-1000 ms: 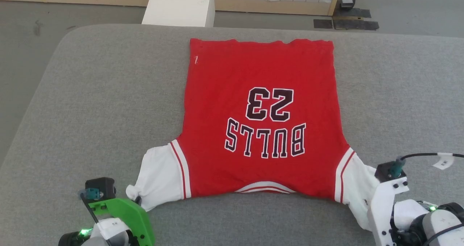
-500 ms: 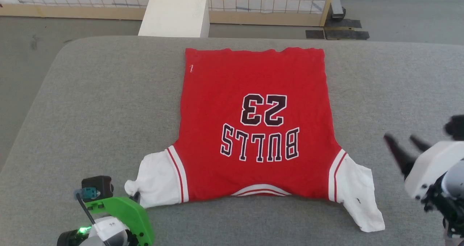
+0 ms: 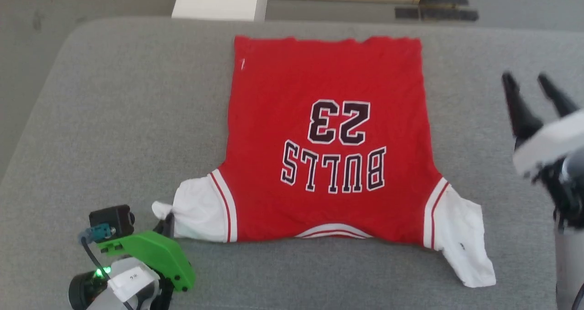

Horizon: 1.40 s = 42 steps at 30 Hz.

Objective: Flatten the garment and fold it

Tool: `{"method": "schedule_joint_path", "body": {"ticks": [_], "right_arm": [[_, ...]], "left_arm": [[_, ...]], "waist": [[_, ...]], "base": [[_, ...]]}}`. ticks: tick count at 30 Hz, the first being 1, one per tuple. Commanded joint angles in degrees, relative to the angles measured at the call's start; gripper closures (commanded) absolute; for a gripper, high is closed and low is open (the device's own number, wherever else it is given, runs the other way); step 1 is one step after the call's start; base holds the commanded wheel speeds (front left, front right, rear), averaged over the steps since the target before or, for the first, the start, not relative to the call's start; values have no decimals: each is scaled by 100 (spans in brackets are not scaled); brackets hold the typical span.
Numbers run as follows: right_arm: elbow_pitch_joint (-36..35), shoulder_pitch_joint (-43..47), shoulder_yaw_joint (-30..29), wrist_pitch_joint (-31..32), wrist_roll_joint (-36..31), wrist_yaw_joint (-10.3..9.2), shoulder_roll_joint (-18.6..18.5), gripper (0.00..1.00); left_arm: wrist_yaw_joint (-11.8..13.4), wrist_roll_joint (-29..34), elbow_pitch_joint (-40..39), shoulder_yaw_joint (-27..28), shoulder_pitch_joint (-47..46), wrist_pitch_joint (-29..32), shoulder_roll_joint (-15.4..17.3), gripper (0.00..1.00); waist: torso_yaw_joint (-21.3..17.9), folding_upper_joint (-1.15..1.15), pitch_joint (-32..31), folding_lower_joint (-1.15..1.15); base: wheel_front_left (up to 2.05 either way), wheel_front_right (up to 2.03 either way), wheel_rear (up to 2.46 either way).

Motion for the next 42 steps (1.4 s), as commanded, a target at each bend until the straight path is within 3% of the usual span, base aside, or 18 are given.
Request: {"method": "schedule_joint_path", "body": {"ticks": [1, 10, 21, 29, 38, 39, 41, 42], "right_arm": [[181, -376, 25, -48, -71, -8, -60, 0], [1460, -2507, 113, 436, -574, -8, -585, 0], [2491, -4475, 541, 2358, -1331, -8, -1269, 0], [2619, -5071, 1052, 3641, -1555, -8, -1456, 0], [2528, -4918, 1415, 4662, -1379, -8, -1510, 0], [2497, -4888, 1408, 4773, -1341, -8, -1529, 58], [2417, -4836, 1374, 4913, -1319, -8, -1573, 100], [2383, -4816, 1349, 4968, -1318, -8, -1591, 100]], "left_arm": [[56, 32, -120, 37, -93, -71, -19, 100], [66, 197, -710, -44, -373, -324, -260, 100], [132, 446, -1353, -179, -606, -511, -421, 100], [220, 563, -1696, -232, -629, -554, -437, 100], [210, 577, -1688, -298, -711, -532, -482, 100], [211, 578, -1674, -302, -719, -528, -483, 100], [205, 575, -1644, -304, -737, -520, -482, 100], [202, 572, -1632, -304, -742, -518, -480, 100]], "waist": [[185, 0, 509, 0], [714, 0, 1813, 0], [1294, 0, 2991, 0], [1408, 0, 3425, 0], [1359, 0, 3550, 0], [1347, 0, 3538, 0], [1324, 0, 3508, 0], [1313, 0, 3491, 0]], "base": [[0, 0, 0], [0, 0, 0], [0, 0, 0], [0, 0, 0], [0, 0, 0], [0, 0, 0], [0, 0, 0], [0, 0, 0]]}}
